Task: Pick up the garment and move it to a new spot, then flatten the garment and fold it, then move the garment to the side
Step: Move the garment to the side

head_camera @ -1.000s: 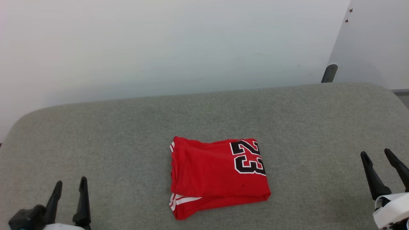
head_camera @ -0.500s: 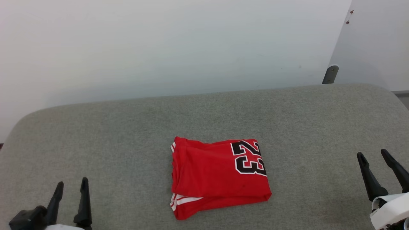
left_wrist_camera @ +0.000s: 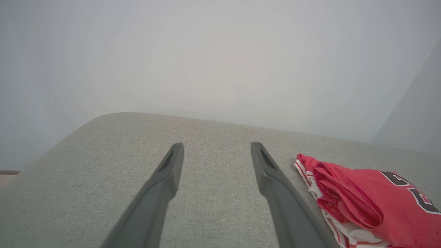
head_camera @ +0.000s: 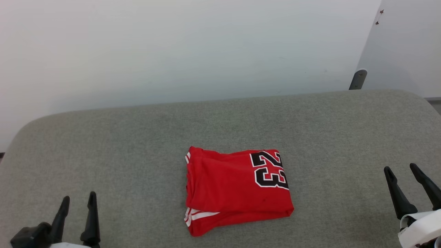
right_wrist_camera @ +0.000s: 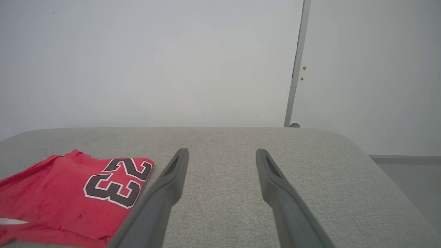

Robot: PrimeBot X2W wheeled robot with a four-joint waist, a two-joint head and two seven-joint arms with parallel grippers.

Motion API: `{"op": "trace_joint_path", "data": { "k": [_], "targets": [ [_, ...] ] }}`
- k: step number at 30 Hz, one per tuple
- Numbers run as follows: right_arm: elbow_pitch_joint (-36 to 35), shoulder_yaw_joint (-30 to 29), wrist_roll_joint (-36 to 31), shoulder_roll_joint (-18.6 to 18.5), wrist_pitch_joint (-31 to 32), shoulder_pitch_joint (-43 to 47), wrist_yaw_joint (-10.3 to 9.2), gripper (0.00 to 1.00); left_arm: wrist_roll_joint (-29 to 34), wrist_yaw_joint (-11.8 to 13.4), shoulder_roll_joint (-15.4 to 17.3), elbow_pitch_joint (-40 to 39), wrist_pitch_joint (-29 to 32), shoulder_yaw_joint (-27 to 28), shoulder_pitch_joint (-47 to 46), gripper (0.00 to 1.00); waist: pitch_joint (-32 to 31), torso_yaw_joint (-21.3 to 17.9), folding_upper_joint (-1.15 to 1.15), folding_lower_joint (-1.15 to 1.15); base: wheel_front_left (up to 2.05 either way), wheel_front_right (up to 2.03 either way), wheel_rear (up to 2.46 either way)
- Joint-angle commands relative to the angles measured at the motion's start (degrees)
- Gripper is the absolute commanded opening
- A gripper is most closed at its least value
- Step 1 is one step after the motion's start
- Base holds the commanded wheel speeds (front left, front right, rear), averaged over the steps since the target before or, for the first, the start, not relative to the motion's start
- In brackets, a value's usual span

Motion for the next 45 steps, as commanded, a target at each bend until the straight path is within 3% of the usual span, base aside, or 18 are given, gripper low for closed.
{"op": "trace_joint_path", "data": {
  "k": [1,12,26,35,45],
  "targets": [
    [-0.3,-0.4,-0.6,0.2,0.3,0.6,-0.05,1.00,-0.3,0.2,0.2,-0.2,0.2,-0.1,0.5,1.00,0.1,0.2,0.00,0.00,0.00,0.00,0.00],
    [1.4,3.4,1.7,-1.2,2.8,-2.2,-0.05,1.00,-0.9,0.8,0.8,-0.9,0.4,0.3,-0.2,1.00,1.2,4.4,0.00,0.00,0.00,0.00,0.00],
    [9.0,11.8,6.7,-2.5,12.3,-10.8,-0.05,1.00,0.2,1.0,-0.8,-1.5,0.8,-3.0,-1.7,1.00,5.3,16.4,0.00,0.00,0.00,0.00,0.00],
    [15.8,14.5,8.4,-2.6,19.6,-14.6,-0.05,1.00,0.2,0.4,-2.1,0.2,0.3,-4.6,-4.1,1.00,8.9,19.6,0.00,0.00,0.00,0.00,0.00],
    [24.2,16.0,11.8,0.3,29.5,-17.6,-0.06,1.00,0.3,-0.5,-3.4,2.5,-0.2,-5.9,-7.0,1.00,11.7,20.9,0.00,0.00,0.00,0.00,0.00]
  ]
}}
